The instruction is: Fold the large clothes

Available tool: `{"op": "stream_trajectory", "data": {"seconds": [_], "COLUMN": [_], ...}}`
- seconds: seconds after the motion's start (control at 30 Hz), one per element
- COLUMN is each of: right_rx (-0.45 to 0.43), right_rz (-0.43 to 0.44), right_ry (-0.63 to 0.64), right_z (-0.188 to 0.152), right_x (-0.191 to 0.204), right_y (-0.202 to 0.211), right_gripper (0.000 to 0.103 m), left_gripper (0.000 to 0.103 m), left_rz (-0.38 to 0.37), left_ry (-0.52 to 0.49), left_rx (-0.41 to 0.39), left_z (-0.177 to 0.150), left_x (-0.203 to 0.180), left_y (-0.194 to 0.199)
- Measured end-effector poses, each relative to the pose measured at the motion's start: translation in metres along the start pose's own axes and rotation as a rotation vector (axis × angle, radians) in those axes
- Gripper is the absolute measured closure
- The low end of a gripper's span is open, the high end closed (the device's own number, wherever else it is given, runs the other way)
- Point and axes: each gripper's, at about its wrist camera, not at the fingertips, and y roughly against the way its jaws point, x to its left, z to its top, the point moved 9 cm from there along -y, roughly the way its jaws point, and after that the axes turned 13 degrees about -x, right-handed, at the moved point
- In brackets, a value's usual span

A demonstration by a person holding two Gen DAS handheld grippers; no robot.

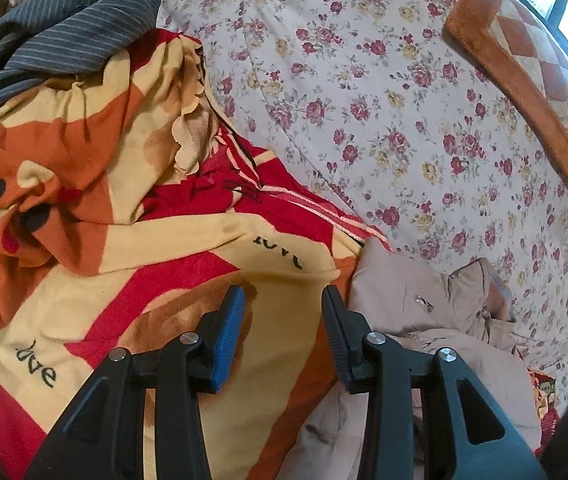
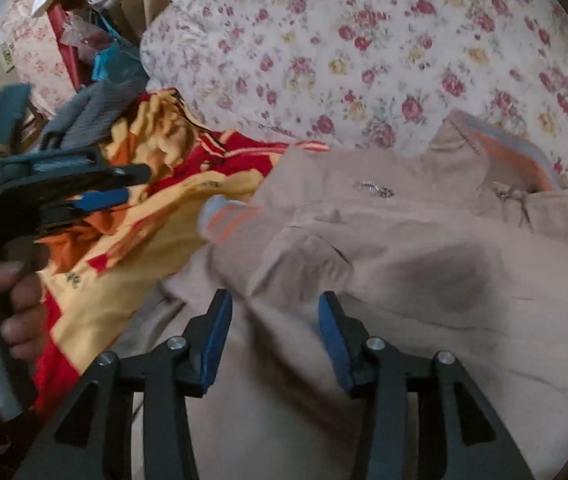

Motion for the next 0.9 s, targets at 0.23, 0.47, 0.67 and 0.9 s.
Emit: {"op": "stream_trajectory", "data": {"seconds": [0.23, 0.47, 0.67, 0.9], "right_rx": [-0.200, 0.075, 0.026, -0.121], "right_rz": [-0.087, -0.147, -0.162, -0.331], "right_ry": [-0.089, 0.057, 0.004, -0.040], "right_z": [0.039, -0.015, 0.003, 0.034], "right_x": [-0.030, -0.029, -0.048, -0.119], "right_y": [0.035, -0.036, -0.005, 0.109], "right_gripper": [0.049, 0.063, 0.064, 0.064], "left_gripper": [0.069, 0.069, 0.069, 0.069], "left_rz": [-0.010, -0.020, -0.015, -0.038], "left_ry": [-0.006, -0.043, -0.048, -0.091], "left_rx": [0.013, 0.026, 0.033, 0.018], "left_z": [-0.006, -0.012, -0.015, -0.022], "left_x": [-0.005, -0.014, -0.015, -0.032], "left_y": [-0.001, -0.006, -0.008, -0.004]}}
